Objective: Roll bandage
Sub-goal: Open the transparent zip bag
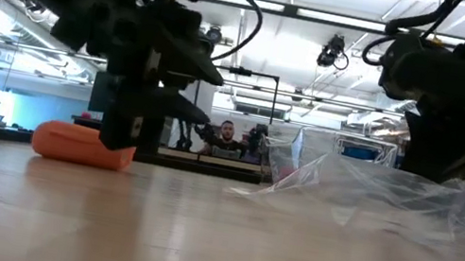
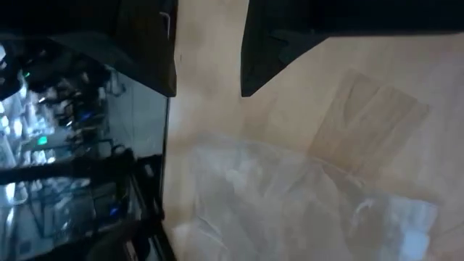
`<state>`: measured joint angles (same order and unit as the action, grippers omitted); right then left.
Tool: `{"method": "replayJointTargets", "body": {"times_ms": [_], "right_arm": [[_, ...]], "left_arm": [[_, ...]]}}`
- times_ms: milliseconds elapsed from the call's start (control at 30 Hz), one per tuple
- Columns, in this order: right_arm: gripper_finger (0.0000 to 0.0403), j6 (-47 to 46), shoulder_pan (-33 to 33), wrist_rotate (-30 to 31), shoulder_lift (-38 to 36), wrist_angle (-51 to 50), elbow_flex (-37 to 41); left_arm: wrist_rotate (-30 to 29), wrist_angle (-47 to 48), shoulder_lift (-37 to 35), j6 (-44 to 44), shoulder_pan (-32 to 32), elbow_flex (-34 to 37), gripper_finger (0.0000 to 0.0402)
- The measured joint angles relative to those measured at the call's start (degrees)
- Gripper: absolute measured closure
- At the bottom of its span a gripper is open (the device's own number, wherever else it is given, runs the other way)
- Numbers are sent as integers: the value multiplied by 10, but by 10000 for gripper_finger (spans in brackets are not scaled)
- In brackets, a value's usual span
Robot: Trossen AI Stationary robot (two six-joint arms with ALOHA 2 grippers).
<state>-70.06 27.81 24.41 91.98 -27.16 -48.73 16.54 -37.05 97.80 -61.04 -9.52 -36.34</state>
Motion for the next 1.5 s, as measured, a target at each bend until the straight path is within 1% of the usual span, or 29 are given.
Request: {"method": "replayJointTargets", "body": {"times_ms": [67,133,200,300,400,600,800,867,933,1033,1067,1267,1333,1400,1467,1500], "right_arm": [[398,0,2,1,0,4,0],[398,0,6,12,0,6,0],[398,-1,10,28,0,6,0],[398,-4,14,48,6,12,0],[398,-9,18,61,11,18,1],[398,4,20,78,30,76,0],[398,31,21,81,47,136,0],[398,36,20,96,48,153,0],[398,45,20,105,48,158,0],[399,47,20,105,48,165,0],[398,48,20,105,48,165,0],[398,61,20,105,48,178,0],[398,68,20,107,48,185,0],[398,71,20,109,48,188,0],[398,75,20,116,48,188,0],[398,76,20,119,48,189,0]], "left_arm": [[-8,-19,10,-10,-4,0,240],[-44,-16,12,-4,-12,0,240],[-92,13,12,21,-17,0,240],[-161,86,13,40,-25,0,240],[-186,80,31,41,-34,0,240],[-206,-18,76,12,-41,-1,240],[-215,-25,80,-3,-41,-1,240],[-212,-23,80,-3,-41,-2,240],[-204,-12,80,4,-40,-2,240],[-193,19,64,53,-35,-5,240],[-188,33,54,57,-31,-7,240],[-205,215,6,57,-12,-40,240],[-205,222,5,53,-9,-47,240],[-202,205,7,50,-6,-47,240],[-200,167,14,45,-5,-48,240],[-199,166,15,41,-5,-49,240]]}}
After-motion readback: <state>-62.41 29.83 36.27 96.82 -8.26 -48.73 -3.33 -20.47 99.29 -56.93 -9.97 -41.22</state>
